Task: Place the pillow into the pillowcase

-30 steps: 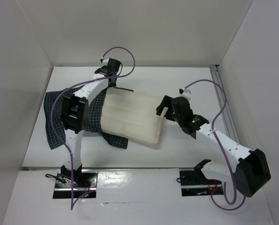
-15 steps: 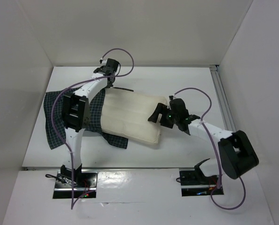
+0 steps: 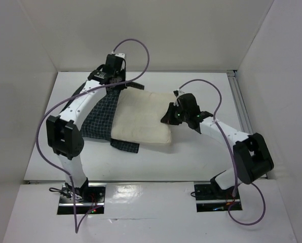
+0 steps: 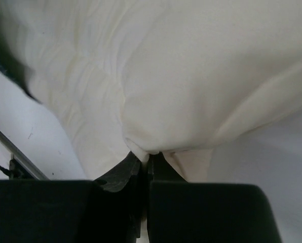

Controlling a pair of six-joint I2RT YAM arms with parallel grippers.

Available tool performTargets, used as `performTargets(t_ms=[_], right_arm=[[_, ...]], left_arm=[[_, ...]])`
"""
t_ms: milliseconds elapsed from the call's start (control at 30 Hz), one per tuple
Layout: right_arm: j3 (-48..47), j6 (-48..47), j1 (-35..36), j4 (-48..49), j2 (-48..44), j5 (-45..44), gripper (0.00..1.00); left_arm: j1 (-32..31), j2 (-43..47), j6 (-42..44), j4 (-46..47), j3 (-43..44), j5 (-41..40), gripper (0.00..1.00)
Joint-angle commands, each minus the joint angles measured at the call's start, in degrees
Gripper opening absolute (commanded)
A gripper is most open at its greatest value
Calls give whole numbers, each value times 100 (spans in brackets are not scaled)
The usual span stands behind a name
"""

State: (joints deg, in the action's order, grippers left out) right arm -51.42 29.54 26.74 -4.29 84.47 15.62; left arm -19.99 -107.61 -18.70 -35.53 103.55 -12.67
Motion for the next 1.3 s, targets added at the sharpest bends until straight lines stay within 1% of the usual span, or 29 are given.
performTargets(t_ms=[0,33,67,133,167,200,267,333,367,400,467,533,600,633,667,700,733,767,867,900,967,1000,1033,1067,1100,1133,1167,1200,1267], right_arm=[[-668,-388,112,359,-956,179,0],[-607,-388,112,429,-1045,118,0],[-328,-283,173,569,-1098,117,0],[-27,-37,173,1365,-873,195,0],[-26,60,252,1509,-688,274,0],[-104,61,348,1511,-512,345,0],[-158,-9,515,1300,-465,250,0],[17,-193,577,1152,-1094,-119,0],[105,-281,578,1081,-1334,-225,0],[262,-491,578,1002,-1562,-304,0],[317,-694,516,633,-2108,-375,0],[500,-818,464,396,-2346,-427,0],[641,-749,411,271,-2496,-428,0],[807,-748,411,219,-2549,-428,0],[896,-670,411,219,-2549,-428,0],[975,-617,411,219,-2488,-428,0],[1089,-564,411,219,-2488,-428,0],[1090,-502,411,219,-2435,-428,0],[1230,-388,411,271,-2435,-428,0],[1231,-388,359,332,-2435,-428,0],[1231,-388,358,333,-2382,-305,0],[1231,-388,358,394,-2243,-305,0],[1179,-318,358,394,-2242,-305,0],[1178,-317,358,447,-2172,-244,0],[1178,-256,358,499,-2171,-243,0],[1126,-256,358,500,-2110,-182,0],[1125,-195,297,500,-2110,-182,0],[1073,-194,297,552,-2110,-182,0],[1073,-194,297,613,-2110,-129,0]], left_arm=[[-548,741,-195,-190,465,1837,0],[-628,855,-317,-130,343,1890,0],[-716,1021,-571,53,-67,2047,0],[-927,884,-705,562,-439,2268,0],[-928,665,-801,660,-345,2269,0],[-1006,80,-802,600,-179,2399,0],[-1060,-486,-802,15,469,2305,0],[-1121,-848,-802,-383,763,1980,0],[-1121,-849,-802,-385,624,1787,0],[-1121,-710,-880,-228,458,1472,0],[-1121,-410,-881,27,202,1372,0],[-1069,-410,-706,90,200,1372,18],[-1069,-637,-600,-102,515,1424,34],[-1069,-690,-600,-199,613,1477,47],[-1069,-691,-600,-383,701,1478,53],[-1069,-691,-600,-385,702,1478,54],[-1069,-360,-661,-385,571,1478,54],[-1069,-139,-748,-385,422,1330,58],[-982,959,-1003,-104,-526,890,58],[-833,1240,-1317,-34,-1120,784,58],[-674,1864,-1722,116,-1869,468,55],[-612,2554,-1925,264,-2326,345,52],[-533,2909,-2214,501,-3340,344,49],[-480,3235,-2426,851,-3820,265,49],[-393,3769,-2602,968,-4251,265,49],[-392,3983,-2786,1021,-4647,265,49],[-287,4185,-3267,1022,-5338,334,52],[-234,4396,-3420,1265,-5702,431,56],[-172,4889,-3814,1766,-6718,702,73]])
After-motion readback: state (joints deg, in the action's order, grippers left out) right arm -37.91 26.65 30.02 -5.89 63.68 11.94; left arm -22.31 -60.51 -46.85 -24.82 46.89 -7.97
